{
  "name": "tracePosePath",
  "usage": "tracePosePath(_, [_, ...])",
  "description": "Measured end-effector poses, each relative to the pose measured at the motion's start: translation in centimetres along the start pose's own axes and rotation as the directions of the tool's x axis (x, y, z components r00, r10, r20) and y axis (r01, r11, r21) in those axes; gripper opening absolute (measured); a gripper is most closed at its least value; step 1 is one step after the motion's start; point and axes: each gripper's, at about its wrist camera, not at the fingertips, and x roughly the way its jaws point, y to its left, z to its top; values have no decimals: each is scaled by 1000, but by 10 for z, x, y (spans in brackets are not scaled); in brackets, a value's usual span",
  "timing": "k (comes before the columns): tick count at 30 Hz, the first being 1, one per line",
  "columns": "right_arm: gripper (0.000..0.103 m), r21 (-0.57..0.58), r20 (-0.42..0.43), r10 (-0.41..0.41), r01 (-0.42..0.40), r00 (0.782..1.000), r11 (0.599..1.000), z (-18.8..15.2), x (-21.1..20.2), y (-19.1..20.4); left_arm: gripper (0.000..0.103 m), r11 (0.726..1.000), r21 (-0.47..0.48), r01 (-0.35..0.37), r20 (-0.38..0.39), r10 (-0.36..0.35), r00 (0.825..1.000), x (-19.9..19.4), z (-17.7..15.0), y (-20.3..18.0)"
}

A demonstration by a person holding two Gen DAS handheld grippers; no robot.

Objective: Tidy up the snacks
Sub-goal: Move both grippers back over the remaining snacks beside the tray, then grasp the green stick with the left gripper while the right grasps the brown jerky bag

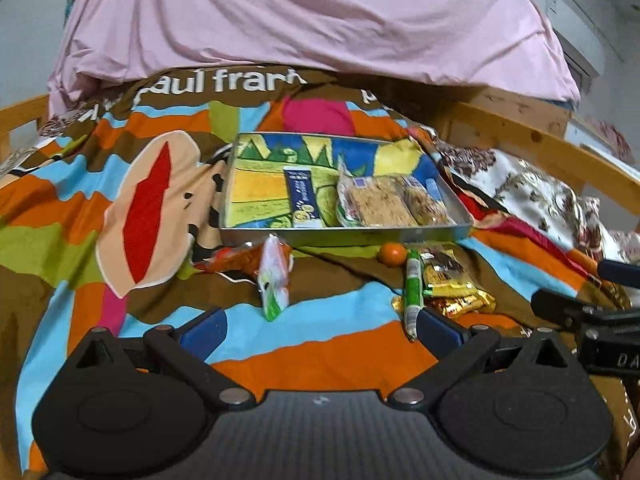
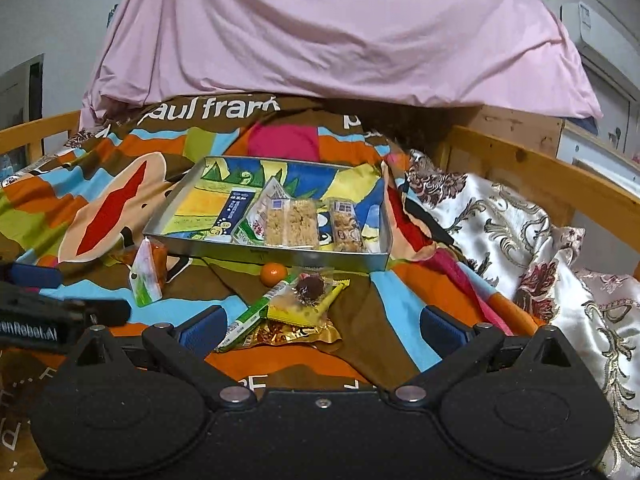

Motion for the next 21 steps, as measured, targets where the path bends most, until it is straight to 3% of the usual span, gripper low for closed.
tracePosePath(14, [102,-52,15,37,-36,999,998,18,25,-16,103,993,104,54,-65,-47,997,32,1,-23])
tracePosePath(21, [102,-87,6,106,-106,994,991,26,63,-21,103,993,88,82,-62,-77,995,51,5,-25])
